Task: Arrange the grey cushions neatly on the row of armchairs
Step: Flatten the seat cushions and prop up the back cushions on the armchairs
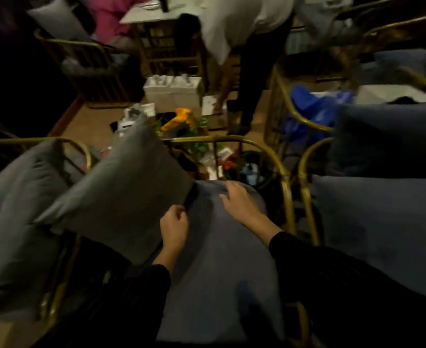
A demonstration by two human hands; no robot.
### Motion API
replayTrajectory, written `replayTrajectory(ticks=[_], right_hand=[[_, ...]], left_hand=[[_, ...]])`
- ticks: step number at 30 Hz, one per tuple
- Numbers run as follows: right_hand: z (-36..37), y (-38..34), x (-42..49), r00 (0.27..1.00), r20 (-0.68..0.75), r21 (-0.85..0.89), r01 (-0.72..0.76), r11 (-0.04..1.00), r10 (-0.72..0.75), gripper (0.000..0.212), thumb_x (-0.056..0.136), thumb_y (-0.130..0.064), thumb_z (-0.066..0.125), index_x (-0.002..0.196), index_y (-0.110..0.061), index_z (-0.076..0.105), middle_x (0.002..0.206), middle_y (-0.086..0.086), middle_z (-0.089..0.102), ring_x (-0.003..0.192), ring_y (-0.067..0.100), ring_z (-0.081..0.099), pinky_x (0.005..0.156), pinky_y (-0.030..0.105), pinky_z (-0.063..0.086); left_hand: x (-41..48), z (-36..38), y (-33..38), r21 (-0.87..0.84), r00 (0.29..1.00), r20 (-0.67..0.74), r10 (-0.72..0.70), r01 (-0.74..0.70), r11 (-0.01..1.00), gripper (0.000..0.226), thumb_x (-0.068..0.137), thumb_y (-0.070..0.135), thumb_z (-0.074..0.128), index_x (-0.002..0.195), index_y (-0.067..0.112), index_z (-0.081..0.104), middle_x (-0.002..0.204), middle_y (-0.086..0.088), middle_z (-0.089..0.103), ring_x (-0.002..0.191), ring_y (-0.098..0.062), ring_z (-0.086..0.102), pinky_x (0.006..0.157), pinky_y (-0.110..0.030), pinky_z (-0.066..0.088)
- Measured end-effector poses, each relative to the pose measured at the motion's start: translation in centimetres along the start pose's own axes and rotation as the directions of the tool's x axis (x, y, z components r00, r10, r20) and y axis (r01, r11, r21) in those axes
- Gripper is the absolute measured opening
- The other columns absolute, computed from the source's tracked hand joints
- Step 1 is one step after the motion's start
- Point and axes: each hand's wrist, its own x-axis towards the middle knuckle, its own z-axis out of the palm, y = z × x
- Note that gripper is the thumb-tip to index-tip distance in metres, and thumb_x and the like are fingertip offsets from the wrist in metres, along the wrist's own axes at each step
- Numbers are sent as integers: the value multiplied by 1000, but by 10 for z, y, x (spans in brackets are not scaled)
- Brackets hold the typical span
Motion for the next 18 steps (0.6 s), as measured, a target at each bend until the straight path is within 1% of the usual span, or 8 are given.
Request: replayTrajectory(ticks=[2,4,8,11,14,15,16,18], right_hand=[[44,-34,36,991,133,46,6,999,-12,53,96,-27,51,143,-7,36,147,13,41,135,30,40,105,41,40],[82,-60,71,976,219,103,-20,995,-3,64,93,-31,58,147,-9,30,151,12,35,139,28,35,108,39,36],[134,-85,139,946,317,188,-134,973,69,92,82,-27,73,152,-10,16,158,12,22,146,30,23,115,40,28],[155,-98,186,941,320,291,-204,935,106,108,70,-14,82,152,-12,12,158,11,21,145,31,22,115,44,29],[165,-105,229,911,390,343,-281,896,136,126,60,2,83,153,-18,1,158,8,17,145,34,20,112,50,34],[165,-104,240,898,416,329,-293,898,141,131,57,3,84,153,-20,-2,159,8,15,145,34,19,111,50,35],[166,-102,250,890,434,316,-293,902,137,135,54,3,85,153,-22,-4,160,7,14,145,34,19,111,50,36],[165,-98,266,883,453,296,-281,913,125,138,51,1,87,153,-25,-3,160,6,14,145,34,20,111,49,36]], left_hand=[[21,-33,-47,-21,983,-84,-162,161,987,27,93,7,52,116,-2,62,110,-21,67,105,-34,62,81,-33,47],[37,-60,-87,-68,941,-171,-292,285,956,30,93,10,55,120,-4,57,116,-22,64,109,-36,60,88,-38,48],[69,-91,-148,-232,832,-250,-495,445,865,57,89,20,67,130,-9,42,131,-27,52,123,-41,51,101,-43,43],[91,-103,-177,-356,809,-231,-541,447,821,88,79,32,77,143,0,25,142,-23,44,130,-40,46,105,-45,41],[112,-112,-210,-453,844,-124,-522,420,786,129,53,53,87,151,25,9,155,-9,34,138,-34,40,112,-51,37],[118,-116,-218,-483,855,-79,-512,416,770,137,42,59,88,151,32,9,156,-5,32,139,-32,39,112,-52,37],[122,-118,-225,-523,865,-34,-501,412,746,139,37,59,89,149,36,11,156,-1,32,138,-30,40,111,-52,38],[131,-119,-236,-610,879,19,-476,387,691,132,42,43,94,149,35,16,151,5,36,133,-24,44,109,-47,42]])
